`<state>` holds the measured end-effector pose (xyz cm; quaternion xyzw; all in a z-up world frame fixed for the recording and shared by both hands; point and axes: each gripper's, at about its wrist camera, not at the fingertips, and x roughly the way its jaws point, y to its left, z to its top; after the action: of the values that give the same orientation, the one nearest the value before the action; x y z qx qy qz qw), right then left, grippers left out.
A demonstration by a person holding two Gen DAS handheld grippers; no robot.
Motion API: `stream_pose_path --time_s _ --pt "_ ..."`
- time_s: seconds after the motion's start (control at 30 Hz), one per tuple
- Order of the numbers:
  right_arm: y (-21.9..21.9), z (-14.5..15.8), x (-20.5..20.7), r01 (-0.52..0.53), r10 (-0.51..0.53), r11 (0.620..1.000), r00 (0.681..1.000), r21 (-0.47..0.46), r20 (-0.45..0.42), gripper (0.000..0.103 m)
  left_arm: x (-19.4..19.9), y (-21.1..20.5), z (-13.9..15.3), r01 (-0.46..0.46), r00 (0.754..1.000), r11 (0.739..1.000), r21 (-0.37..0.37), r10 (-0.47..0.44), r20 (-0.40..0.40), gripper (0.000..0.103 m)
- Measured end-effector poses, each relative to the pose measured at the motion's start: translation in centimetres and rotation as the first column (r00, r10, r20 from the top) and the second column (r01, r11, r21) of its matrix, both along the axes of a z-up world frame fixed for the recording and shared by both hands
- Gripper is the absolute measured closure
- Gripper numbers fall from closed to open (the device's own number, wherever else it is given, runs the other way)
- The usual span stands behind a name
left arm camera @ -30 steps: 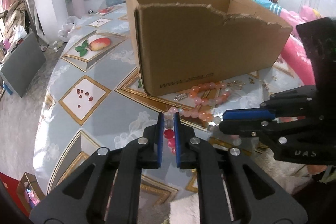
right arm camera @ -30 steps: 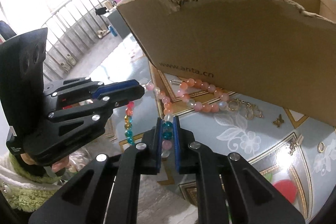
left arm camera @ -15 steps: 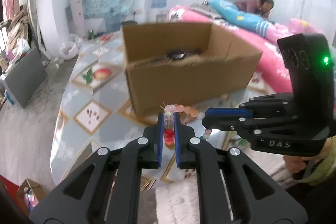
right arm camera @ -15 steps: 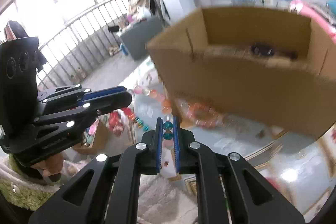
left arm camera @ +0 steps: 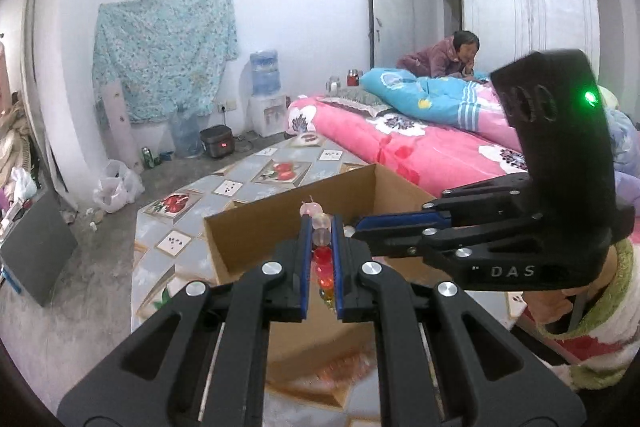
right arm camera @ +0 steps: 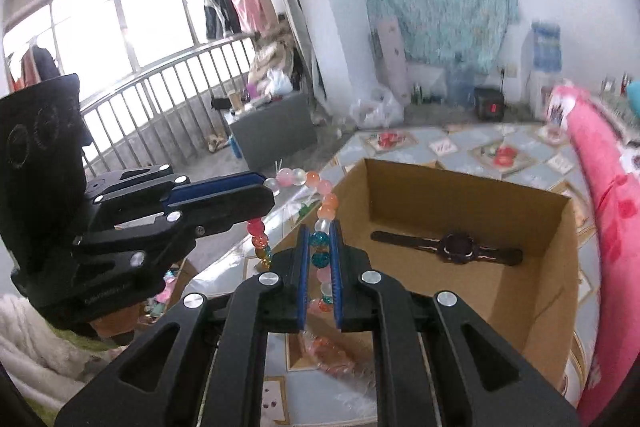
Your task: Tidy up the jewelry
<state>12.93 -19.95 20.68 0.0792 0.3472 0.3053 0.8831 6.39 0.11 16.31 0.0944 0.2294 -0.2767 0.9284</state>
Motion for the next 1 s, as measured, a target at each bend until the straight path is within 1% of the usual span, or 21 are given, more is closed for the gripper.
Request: stream_pose_path --time_s 0.07,0.13,0.2,0.23,0.33,0.4,0.43,0.47,0.5,0.53,0.57,0.67,0.77,0.8,0.87,0.93,1.0 --pt "-0.1 -1.1 3.2 -0.004 0.004 1.0 0.994 0.003 -0.111 0.093 2.1 -0.3 -0.4 -0.014 0.999 1.0 0.018 0.014 -0.032 0.095" --pt "0.1 -2.4 5.4 -0.005 0.006 1.0 0.98 0.004 -0.197 0.093 4.5 -0.6 -1.6 -0.027 0.995 0.999 0.047 0.031 -0.094 0.095" --pt "0.4 -4.5 7.6 -0.008 0.009 1.0 0.95 0.006 -0.311 0.093 6.5 -0.4 -3.4 -0.044 0.984 0.997 0.068 0.055 -0.171 0.095" --pt "0.7 -5.9 8.8 -0.013 0.015 1.0 0.931 0.009 -0.365 0.093 7.2 -0.2 -4.0 -0.059 0.978 0.995 0.082 0.074 -0.195 0.095" --pt "2.0 -8.5 9.6 -0.028 0.02 1.0 0.892 -0.011 -0.451 0.093 8.6 0.0 -6.5 -0.062 0.959 0.989 0.132 0.096 -0.266 0.095" --pt "3.0 -10.0 10.2 -0.035 0.006 0.998 0.867 -0.049 -0.498 0.092 9.3 0.0 -7.8 -0.055 0.947 0.984 0.172 0.106 -0.304 0.094" --pt "3.2 -10.2 10.3 -0.037 0.001 0.998 0.861 -0.06 -0.509 0.092 9.5 -0.1 -8.4 -0.059 0.945 0.979 0.193 0.118 -0.307 0.092" --pt "3.5 -10.8 10.7 -0.035 -0.011 0.996 0.854 -0.079 -0.521 0.092 9.5 -0.1 -8.7 -0.063 0.945 0.976 0.206 0.125 -0.303 0.088" --pt "3.7 -11.2 10.9 -0.031 -0.023 0.995 0.851 -0.095 -0.524 0.092 9.6 -0.1 -9.1 -0.07 0.947 0.972 0.225 0.135 -0.291 0.078" --pt "3.7 -11.3 10.9 -0.03 -0.027 0.994 0.852 -0.101 -0.523 0.092 9.5 0.0 -9.2 -0.083 0.95 0.968 0.236 0.148 -0.274 0.074" --pt "3.7 -11.4 11.0 -0.024 -0.034 0.994 0.858 -0.106 -0.513 0.092 9.4 0.1 -9.2 -0.092 0.953 0.967 0.238 0.155 -0.26 0.073" --pt "2.8 -11.1 11.2 0.003 -0.048 0.996 0.872 -0.094 -0.487 0.092 9.0 0.7 -8.7 -0.113 0.956 0.972 0.204 0.162 -0.244 0.073" --pt "1.1 -9.5 9.8 0.032 -0.055 0.998 0.902 -0.062 -0.428 0.092 8.2 1.8 -7.9 -0.146 0.959 0.977 0.157 0.179 -0.221 0.073" --pt "0.6 -8.9 9.4 0.034 -0.052 0.998 0.91 -0.05 -0.411 0.092 7.5 2.3 -7.5 -0.158 0.961 0.979 0.132 0.183 -0.209 0.073" --pt "-0.8 -7.2 7.2 0.028 -0.027 1.0 0.936 -0.003 -0.35 0.092 6.0 3.2 -6.7 -0.157 0.968 0.984 0.082 0.17 -0.183 0.073" --pt "-2.1 -5.6 4.7 -0.001 0.014 0.999 0.957 0.046 -0.291 0.092 3.7 4.4 -6.0 -0.135 0.979 0.991 0.001 0.134 -0.157 0.068" --pt "-3.0 -4.7 2.1 -0.038 0.058 0.995 0.969 0.089 -0.241 0.092 1.6 5.2 -5.6 -0.098 0.986 0.992 -0.08 0.086 -0.144 0.065"
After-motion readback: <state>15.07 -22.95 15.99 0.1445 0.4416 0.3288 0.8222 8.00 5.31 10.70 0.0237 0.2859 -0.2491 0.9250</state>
